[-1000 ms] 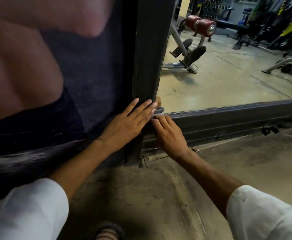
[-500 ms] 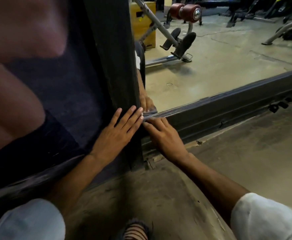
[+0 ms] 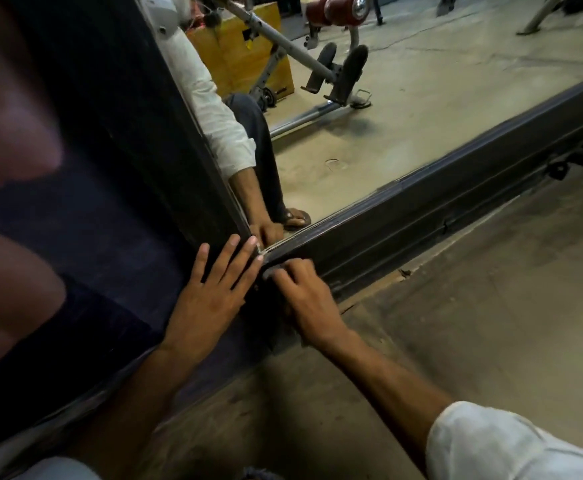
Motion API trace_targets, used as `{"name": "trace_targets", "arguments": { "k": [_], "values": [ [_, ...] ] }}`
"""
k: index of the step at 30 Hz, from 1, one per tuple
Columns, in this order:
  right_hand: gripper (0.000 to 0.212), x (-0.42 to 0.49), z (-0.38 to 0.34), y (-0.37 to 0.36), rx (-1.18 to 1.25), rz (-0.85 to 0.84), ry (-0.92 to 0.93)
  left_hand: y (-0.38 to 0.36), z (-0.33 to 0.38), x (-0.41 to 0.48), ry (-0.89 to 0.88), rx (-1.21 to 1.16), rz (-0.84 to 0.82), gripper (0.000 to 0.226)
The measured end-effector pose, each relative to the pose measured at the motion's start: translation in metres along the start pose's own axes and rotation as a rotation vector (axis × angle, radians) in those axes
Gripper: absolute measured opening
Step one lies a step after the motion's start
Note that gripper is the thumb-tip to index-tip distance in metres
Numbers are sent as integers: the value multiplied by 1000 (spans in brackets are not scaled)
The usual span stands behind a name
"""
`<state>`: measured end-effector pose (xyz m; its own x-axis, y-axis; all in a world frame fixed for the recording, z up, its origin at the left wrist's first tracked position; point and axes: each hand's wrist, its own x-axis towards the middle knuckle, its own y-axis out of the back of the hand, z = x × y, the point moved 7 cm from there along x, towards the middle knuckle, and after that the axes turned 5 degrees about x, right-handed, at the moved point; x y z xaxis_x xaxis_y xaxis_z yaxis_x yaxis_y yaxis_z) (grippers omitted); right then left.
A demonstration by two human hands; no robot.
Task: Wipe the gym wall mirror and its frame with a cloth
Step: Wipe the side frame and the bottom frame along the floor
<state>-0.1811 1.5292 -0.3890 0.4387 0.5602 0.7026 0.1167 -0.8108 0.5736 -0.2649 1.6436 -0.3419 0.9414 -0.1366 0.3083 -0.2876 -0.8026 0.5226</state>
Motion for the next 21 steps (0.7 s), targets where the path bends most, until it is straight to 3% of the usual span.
{"name": "trace_targets", "arguments": {
  "k": [3,5,9,11,13,16,17,21],
  "values": [
    [34,-5,82,54,33,313,-487,3,1,0,-10,-35,-18,94],
    [37,-3,110,80,29,436,-630,6,13,4,-92,-8,-4,89],
    [41,23,50,60,29,179,-204,16,40,38,-219,-14,54,85],
    [43,25,44,56,-12,102,-79,15,43,54,-248,-26,44,90],
    [41,28,73,71,-40,164,-146,11,38,60,-257,-50,42,97],
    [39,22,114,94,-1,354,-446,7,38,58,-268,-55,50,103],
    [38,22,110,91,-3,371,-468,8,41,57,-260,-47,48,104],
    [40,24,70,58,-52,158,-179,8,48,57,-217,-30,21,98]
  ]
}}
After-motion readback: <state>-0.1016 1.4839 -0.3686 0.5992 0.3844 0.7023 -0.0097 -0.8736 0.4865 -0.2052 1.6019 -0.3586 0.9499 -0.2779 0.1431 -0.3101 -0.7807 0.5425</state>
